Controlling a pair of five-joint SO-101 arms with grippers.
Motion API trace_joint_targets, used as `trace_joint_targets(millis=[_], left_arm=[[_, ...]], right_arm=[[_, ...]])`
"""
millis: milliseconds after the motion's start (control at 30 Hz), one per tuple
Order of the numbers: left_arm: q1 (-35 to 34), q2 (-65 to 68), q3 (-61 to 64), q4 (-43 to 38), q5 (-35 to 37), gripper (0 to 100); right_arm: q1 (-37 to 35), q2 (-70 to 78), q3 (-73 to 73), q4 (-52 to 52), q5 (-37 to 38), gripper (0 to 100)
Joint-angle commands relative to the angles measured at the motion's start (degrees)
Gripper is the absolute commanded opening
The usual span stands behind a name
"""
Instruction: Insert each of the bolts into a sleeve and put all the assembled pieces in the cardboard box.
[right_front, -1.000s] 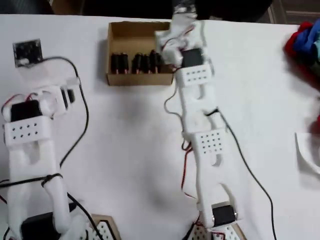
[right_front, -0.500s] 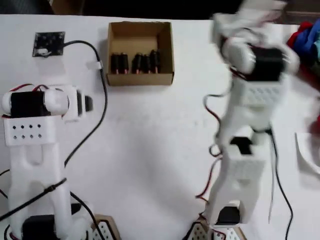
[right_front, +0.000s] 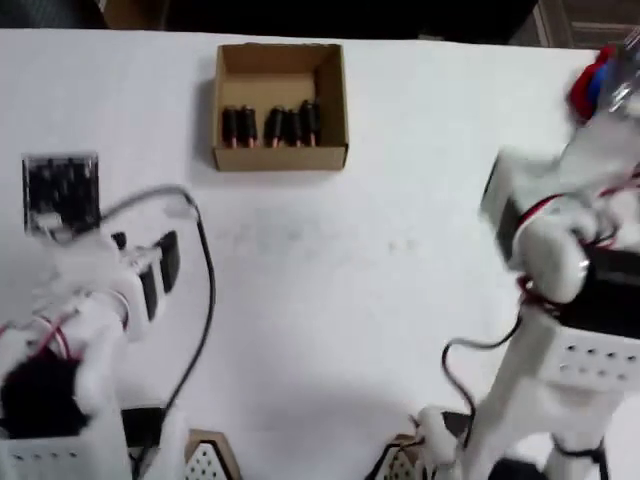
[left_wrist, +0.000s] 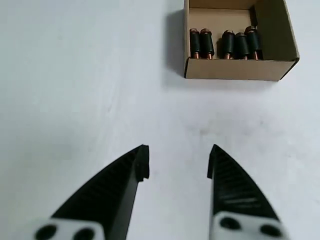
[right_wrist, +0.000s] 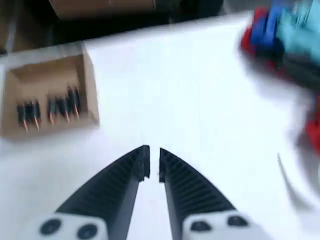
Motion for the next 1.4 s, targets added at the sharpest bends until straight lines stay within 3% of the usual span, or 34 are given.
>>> trace_joint_targets(millis=[0, 100, 267, 433, 600, 700, 833, 1233, 1367], left_arm=[[0.44, -10.99, 17.54, -10.37, -0.53, 21], [0.44, -21.10, 30.90, -15.30, -4.22, 21], [0.26, -39.12, 46.37, -15.56, -11.78, 21], [0.53, -36.75, 51.74, -15.65, -11.78, 21], [0.53, -36.75, 60.44, -15.65, -11.78, 21], [0.53, -36.22, 65.27, -14.95, -11.78, 21], [0.35, -36.22, 65.01, -11.16, -11.69, 21], [0.53, -36.04, 65.10, -11.34, -11.69, 21], [0.62, -36.04, 65.10, -11.34, -11.69, 21]], right_arm=[[0.84, -12.00, 29.45, -5.93, 0.44, 2.1], [0.57, -19.65, 46.42, -12.79, 0.44, 2.1], [0.57, -32.40, 72.09, -28.62, 0.44, 2.1], [0.57, -47.87, 93.71, -39.25, 0.44, 2.1], [0.66, -65.80, 110.77, -40.13, 0.44, 2.0], [0.48, -71.60, 109.98, -32.40, 0.44, 2.0], [0.40, -68.00, 110.15, -27.91, 0.44, 2.0], [-0.31, -67.65, 110.07, -27.91, 0.62, 2.0], [-7.43, -67.65, 110.07, -27.82, 9.41, 2.1]])
